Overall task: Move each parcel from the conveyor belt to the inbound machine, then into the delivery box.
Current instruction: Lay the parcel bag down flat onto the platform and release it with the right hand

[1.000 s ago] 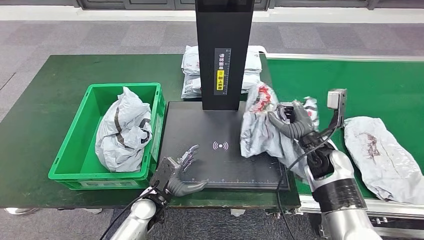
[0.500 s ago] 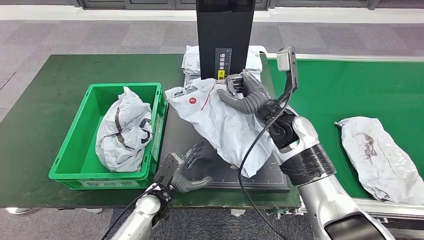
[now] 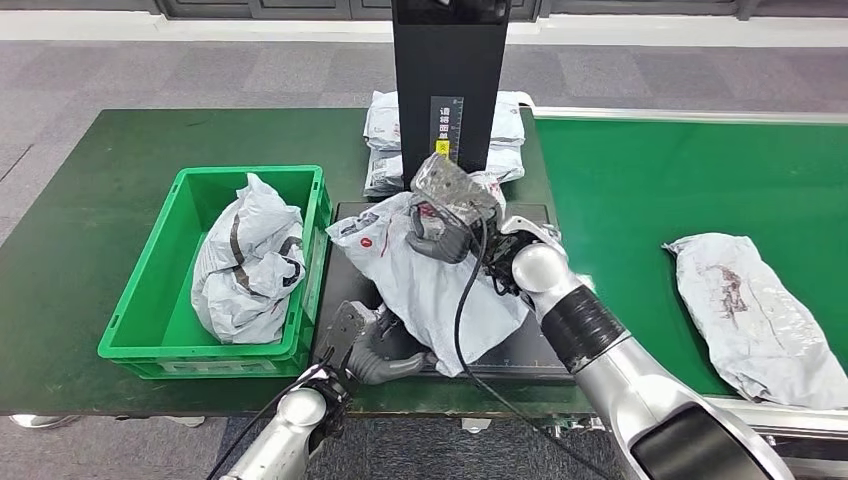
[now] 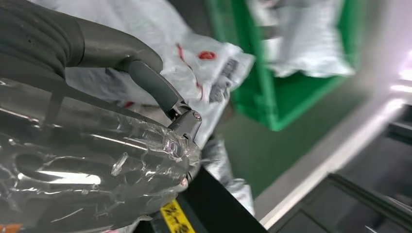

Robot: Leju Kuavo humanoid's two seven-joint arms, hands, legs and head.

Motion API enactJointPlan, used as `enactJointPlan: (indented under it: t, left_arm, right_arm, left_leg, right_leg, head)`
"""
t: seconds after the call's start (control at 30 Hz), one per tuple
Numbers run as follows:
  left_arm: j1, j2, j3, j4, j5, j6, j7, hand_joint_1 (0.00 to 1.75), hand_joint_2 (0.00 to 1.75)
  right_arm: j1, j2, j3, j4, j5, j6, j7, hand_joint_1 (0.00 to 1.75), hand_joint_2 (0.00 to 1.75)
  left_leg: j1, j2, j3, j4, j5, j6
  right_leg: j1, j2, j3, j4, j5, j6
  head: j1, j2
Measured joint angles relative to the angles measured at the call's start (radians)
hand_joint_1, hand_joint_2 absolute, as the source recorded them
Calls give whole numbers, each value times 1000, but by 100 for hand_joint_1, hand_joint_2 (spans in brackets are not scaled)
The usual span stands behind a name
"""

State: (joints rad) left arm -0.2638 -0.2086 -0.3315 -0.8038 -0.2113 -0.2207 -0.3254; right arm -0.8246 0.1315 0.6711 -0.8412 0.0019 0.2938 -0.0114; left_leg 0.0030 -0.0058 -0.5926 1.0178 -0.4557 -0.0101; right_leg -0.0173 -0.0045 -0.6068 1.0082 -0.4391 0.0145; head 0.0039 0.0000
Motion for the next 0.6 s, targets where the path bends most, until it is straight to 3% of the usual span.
enactJointPlan:
  t: [0.33,0.47,0.53,0.6]
  left_arm:
    - [-7,-1,0,5,0,-2,10,0,175]
    - [-10,-1,0,8,0,-2,11,0,175]
    - [-11,-1,0,10,0,1,14,3,175]
    - [-12,-1,0,12,0,5,16,91,175]
  right_arm:
    - [33,-8,70,60,278,20,3,0,175]
    - [38,-12,79,68,305,21,7,0,0]
    - [40,-14,92,70,354,22,19,0,0]
    - [46,-17,103,71,417,19,33,0,0]
  left_leg:
    - [0,0,0,0,0,0]
    - [0,0,0,0,0,0]
    - [0,0,0,0,0,0]
    - [0,0,0,0,0,0]
  right_leg:
    - [0,0,0,0,0,0]
    - [0,0,0,0,0,0]
    - [0,0,0,0,0,0]
    - [0,0,0,0,0,0]
  head:
    - [0,0]
    - [0,0]
    - [0,0]
    - [0,0]
